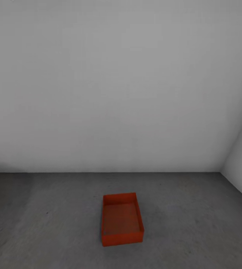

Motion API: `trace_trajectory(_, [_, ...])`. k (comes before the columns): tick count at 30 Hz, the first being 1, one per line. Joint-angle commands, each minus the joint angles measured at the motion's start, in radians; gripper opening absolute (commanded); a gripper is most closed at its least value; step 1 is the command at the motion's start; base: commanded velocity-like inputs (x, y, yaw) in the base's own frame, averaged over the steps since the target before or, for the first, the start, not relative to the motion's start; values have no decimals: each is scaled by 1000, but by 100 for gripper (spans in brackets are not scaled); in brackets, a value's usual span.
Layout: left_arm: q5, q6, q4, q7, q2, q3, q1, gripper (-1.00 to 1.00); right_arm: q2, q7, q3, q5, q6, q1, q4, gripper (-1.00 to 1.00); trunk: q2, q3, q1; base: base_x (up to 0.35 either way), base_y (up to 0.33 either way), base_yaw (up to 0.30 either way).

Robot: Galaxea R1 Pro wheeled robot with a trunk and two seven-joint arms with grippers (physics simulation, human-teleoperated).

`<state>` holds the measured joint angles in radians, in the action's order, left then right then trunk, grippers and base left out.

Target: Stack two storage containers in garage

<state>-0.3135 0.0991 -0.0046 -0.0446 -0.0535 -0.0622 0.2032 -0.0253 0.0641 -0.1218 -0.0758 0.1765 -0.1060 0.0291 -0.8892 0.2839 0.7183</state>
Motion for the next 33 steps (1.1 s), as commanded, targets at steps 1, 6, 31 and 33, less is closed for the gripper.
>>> trace_trajectory(1, [-11,4,1,-4,0,-6,1,100,-1,13,-8,-5,6,-1,3,100,-1,0,0,0,0,0])
trace_trajectory(6, [-12,4,1,-4,-2,-7,1,100,-2,22,-8,-3,6,-1,3,100,-1,-9,0,0,0,0])
trace_trajectory(31, [-13,0,2,3,-3,-9,1,100,-2,23,-8,-2,5,-1,3,100,-1,-49,0,0,0,0])
trace_trajectory(33, [-13,0,2,1,-2,-9,1,100,-2,23,-8,-2,5,-1,3,100,-1,-52,0,0,0,0])
